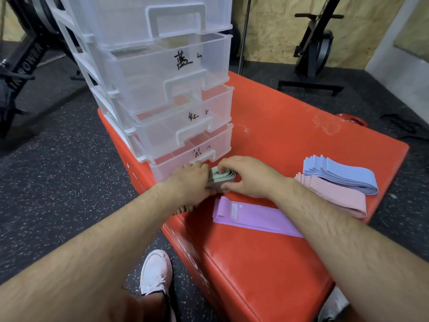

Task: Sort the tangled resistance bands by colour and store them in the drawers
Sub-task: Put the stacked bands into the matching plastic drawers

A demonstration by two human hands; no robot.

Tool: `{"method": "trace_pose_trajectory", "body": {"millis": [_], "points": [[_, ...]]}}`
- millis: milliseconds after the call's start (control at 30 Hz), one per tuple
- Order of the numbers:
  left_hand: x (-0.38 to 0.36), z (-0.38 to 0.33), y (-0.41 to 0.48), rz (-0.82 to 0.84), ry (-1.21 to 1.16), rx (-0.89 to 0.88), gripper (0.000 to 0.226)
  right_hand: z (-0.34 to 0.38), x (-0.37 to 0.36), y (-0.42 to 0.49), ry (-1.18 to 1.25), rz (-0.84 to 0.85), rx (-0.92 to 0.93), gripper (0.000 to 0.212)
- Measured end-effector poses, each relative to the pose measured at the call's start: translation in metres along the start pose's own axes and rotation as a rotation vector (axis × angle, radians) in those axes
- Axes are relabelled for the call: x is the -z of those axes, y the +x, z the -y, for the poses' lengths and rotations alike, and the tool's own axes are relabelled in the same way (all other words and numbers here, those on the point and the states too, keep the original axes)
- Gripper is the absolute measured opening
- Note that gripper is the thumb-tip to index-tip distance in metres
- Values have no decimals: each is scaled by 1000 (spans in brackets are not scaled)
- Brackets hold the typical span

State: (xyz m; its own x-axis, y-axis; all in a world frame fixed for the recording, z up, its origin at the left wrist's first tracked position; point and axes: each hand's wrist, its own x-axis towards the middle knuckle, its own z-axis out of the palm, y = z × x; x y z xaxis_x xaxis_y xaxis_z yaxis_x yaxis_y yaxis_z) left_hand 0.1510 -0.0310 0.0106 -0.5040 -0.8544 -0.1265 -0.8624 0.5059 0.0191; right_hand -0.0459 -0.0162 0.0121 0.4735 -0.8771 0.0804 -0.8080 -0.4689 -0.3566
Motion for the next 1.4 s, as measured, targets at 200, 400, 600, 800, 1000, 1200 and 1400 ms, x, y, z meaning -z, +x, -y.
{"method": "trace_pose_trajectory", "body": {"millis": [200,400,600,800,1000,1200,1400], "points": [[0,1,-1,21,-17,1,57,2,2,3,-2,41,-14,30],[1,1,-2,6,-16,2,57,9,5,5,-81,26,-78,30],[-2,2,-2,-5,-51,2,59,9,4,4,-42,91,-41,34],[-1,2,-2,-3,-50,2,58,16,0,8,-225,137,-92,21],[-3,5,-5,20,-31,8,57,17,0,10,-261,94,-141,25],[-12,15,-17,16,-105,48,52,8,2,13,-188,111,-132,33],[16,15,-40,-174,-507,131,34,1,28,1,138,-105,-53,23]]}}
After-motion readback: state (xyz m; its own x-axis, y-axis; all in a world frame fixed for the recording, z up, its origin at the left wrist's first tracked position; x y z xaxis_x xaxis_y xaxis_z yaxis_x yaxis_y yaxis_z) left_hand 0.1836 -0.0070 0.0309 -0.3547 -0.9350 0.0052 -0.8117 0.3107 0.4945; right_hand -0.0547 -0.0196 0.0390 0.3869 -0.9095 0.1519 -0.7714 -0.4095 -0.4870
